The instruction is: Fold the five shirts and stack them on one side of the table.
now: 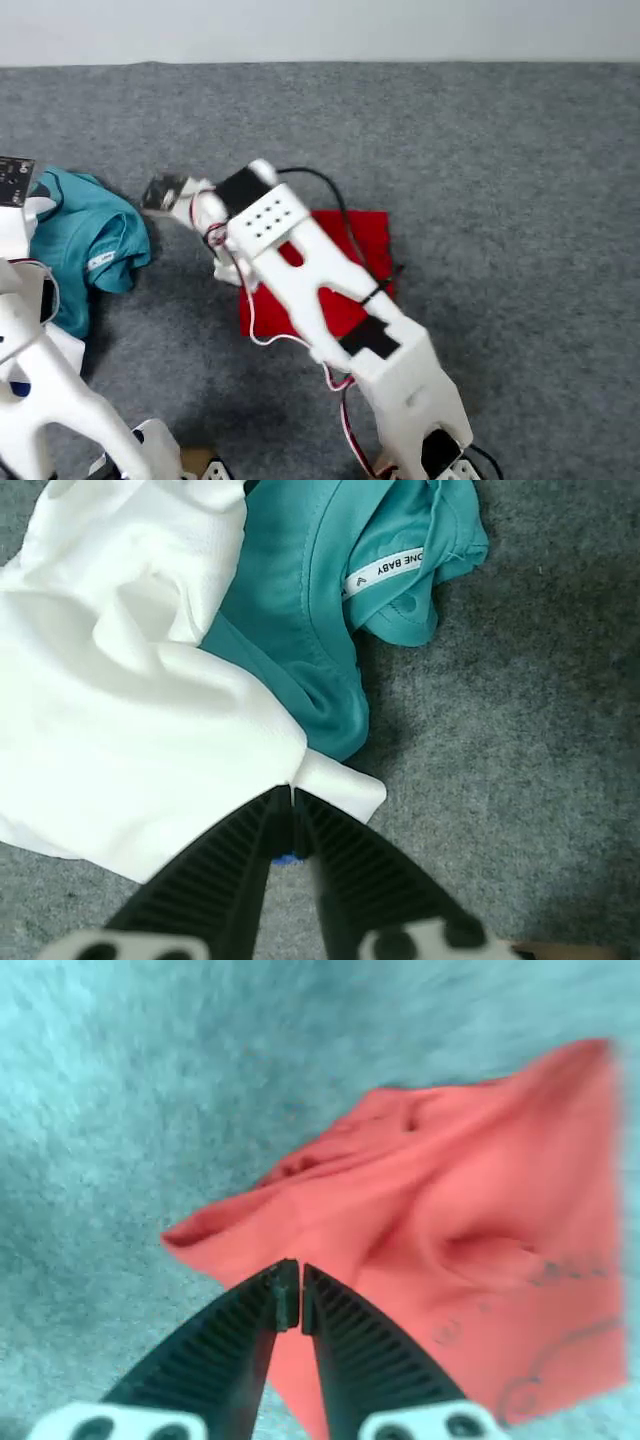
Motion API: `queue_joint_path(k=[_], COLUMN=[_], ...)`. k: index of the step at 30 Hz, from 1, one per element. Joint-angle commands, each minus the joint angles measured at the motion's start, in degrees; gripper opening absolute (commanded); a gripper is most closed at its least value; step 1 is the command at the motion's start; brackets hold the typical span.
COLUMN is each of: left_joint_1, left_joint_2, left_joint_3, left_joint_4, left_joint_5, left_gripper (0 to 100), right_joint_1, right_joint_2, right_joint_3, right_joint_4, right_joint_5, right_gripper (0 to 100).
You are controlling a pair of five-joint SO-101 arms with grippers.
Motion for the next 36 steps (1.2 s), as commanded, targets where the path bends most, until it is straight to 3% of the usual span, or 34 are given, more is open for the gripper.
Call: queue_joint_path(k=[1, 5, 8, 12, 16, 20, 26, 31, 36], left_joint_1=[0.18, 0.26, 0.26, 0.26, 0.26, 0.26, 0.26, 0.35, 0.97], left_joint_2=[-1.85, -1.85, -1.85, -1.85, -1.85, -1.85, -1.85, -1.85, -1.76], left_joint_3=[-0.57, -0.57, -0.57, -0.48, -0.4, -0.4, -0.57, -0.57, -0.57], left_joint_4=[-1.05, -1.14, -1.14, -1.05, -1.05, -1.41, -1.41, -1.41, -1.49], left_joint_5=[-0.53, -0.53, -0.53, -0.53, -0.53, -0.53, -0.53, -0.53, -0.53], left_gripper=[1, 1, 1, 1, 1, 1, 1, 1, 1], right_joint_1=[6.64, 16.48, 19.65, 19.12, 13.23, 6.11, 3.56, 7.96, 16.48], right_joint_2=[-4.97, 0.57, 6.55, 12.79, 13.41, 8.92, -4.88, -10.68, -3.65], right_joint_3=[-0.35, -0.44, -0.62, -0.62, -0.62, -1.14, 2.29, 4.57, 4.57], right_joint_4=[2.07, -2.42, -5.76, -9.19, -5.67, 2.42, 2.33, 1.45, -6.02], right_joint_5=[-0.62, -0.62, -0.53, -0.53, -0.53, -0.53, -0.62, 0.35, 3.25], right_gripper=[0.9, 0.9, 0.9, 0.9, 0.9, 0.9, 0.9, 0.9, 0.9])
